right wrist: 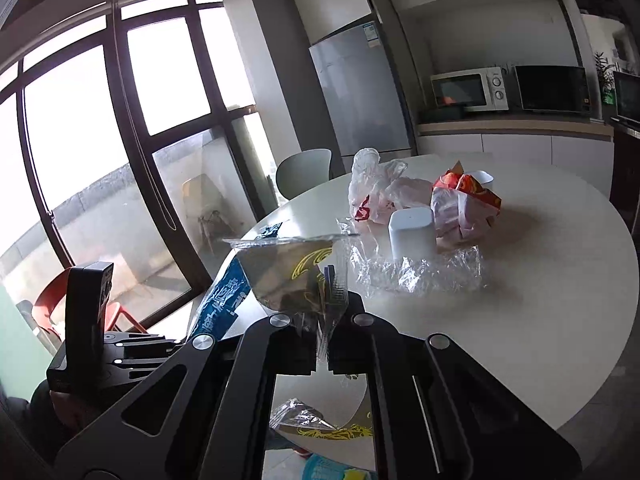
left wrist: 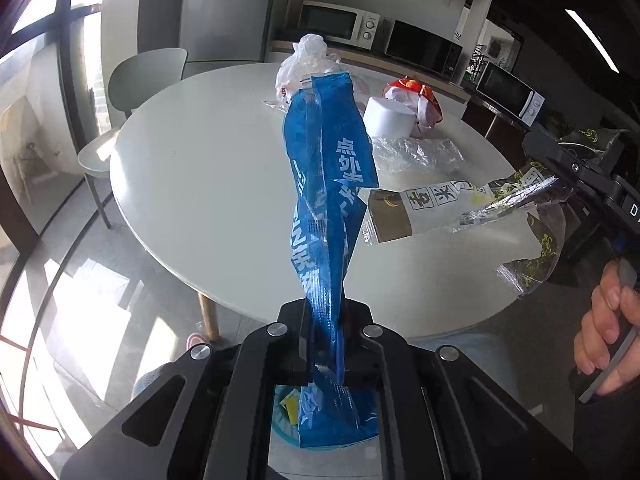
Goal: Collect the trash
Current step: 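Lower the blue bag and wrapper into the blue basket and open both tools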
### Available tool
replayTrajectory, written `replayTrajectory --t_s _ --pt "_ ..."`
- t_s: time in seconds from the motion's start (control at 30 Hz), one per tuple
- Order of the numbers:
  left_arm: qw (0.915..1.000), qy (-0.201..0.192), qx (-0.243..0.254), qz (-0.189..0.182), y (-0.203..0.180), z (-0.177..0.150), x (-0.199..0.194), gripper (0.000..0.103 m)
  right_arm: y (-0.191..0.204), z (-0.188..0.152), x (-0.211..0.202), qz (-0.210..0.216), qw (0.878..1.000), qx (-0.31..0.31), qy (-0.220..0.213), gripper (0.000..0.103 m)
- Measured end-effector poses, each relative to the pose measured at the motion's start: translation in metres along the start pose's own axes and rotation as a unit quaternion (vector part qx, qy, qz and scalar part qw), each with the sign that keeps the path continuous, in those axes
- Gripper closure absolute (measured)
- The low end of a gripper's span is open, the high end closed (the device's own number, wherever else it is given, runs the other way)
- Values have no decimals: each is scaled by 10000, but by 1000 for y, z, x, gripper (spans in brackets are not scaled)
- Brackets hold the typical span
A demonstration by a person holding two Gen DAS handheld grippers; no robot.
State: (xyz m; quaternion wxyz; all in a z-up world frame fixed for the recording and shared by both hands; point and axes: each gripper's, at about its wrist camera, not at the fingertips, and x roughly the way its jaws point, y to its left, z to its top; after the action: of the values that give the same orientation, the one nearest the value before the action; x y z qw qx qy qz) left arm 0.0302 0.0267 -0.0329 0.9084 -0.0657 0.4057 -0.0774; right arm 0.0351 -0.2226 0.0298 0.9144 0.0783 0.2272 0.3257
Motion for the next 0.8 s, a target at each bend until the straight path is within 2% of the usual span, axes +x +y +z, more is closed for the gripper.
replayTrajectory --t_s 0.2,0.5,0.63,0.8 --pt "9995 207 175 -132 -11 -48 -19 97 4 -44 -27 91 9995 139 287 100" --pt "9943 938 495 -82 -18 -116 -16 97 -4 -111 -31 29 9954 449 846 100" --pt "9895 1363 474 -79 -15 -136 7 97 -13 -142 -20 -120 9918 605 1117 100" --pt "9780 2043 416 -84 -4 -144 66 97 -35 -184 20 -521 9827 621 1665 100"
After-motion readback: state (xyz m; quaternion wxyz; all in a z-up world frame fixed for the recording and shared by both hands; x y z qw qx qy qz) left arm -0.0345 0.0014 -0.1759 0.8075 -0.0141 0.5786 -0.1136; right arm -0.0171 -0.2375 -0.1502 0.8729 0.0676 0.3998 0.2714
